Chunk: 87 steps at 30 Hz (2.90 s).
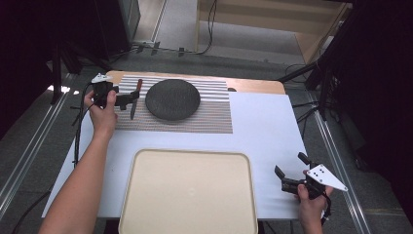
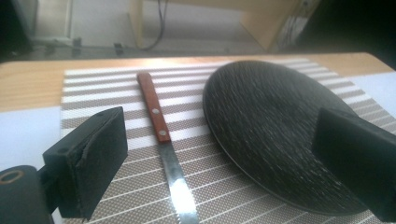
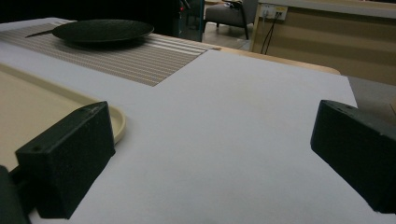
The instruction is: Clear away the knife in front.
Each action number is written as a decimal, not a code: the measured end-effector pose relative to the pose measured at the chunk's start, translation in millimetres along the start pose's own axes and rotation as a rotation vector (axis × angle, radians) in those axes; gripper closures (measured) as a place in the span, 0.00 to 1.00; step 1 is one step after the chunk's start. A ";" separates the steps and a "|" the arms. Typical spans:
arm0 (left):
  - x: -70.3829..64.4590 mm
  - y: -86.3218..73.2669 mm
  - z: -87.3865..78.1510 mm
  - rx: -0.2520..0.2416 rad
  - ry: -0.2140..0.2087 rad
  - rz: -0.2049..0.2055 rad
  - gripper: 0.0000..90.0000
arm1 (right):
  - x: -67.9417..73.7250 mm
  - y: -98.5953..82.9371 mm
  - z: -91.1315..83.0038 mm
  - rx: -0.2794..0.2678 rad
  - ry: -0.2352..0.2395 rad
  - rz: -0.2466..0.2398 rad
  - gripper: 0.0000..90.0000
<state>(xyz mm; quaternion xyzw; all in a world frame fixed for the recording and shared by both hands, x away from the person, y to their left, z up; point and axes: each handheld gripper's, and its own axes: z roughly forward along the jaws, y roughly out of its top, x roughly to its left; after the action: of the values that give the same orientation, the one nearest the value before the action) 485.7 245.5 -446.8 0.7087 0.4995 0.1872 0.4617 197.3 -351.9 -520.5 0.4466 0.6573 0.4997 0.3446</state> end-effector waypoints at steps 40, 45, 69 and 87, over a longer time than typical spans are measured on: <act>24.4 24.0 76.2 0.341 0.172 -0.126 0.73 | -0.6 -0.2 0.0 0.005 0.001 0.009 0.00; 26.0 21.3 80.2 0.351 0.178 -0.132 0.73 | -0.6 -0.2 0.0 0.004 0.001 0.009 0.00; 16.3 19.1 91.9 0.413 0.241 -0.065 0.85 | -0.5 -0.2 0.4 0.004 0.002 0.001 0.00; 19.0 22.3 85.9 0.422 0.232 -0.065 0.86 | -1.3 -0.2 -0.1 -0.001 0.007 0.009 0.00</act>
<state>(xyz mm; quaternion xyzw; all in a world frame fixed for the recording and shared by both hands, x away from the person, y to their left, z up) 568.3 220.4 -475.0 0.7468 0.5998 0.1439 0.2486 197.6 -353.2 -520.6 0.4478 0.6562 0.5031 0.3401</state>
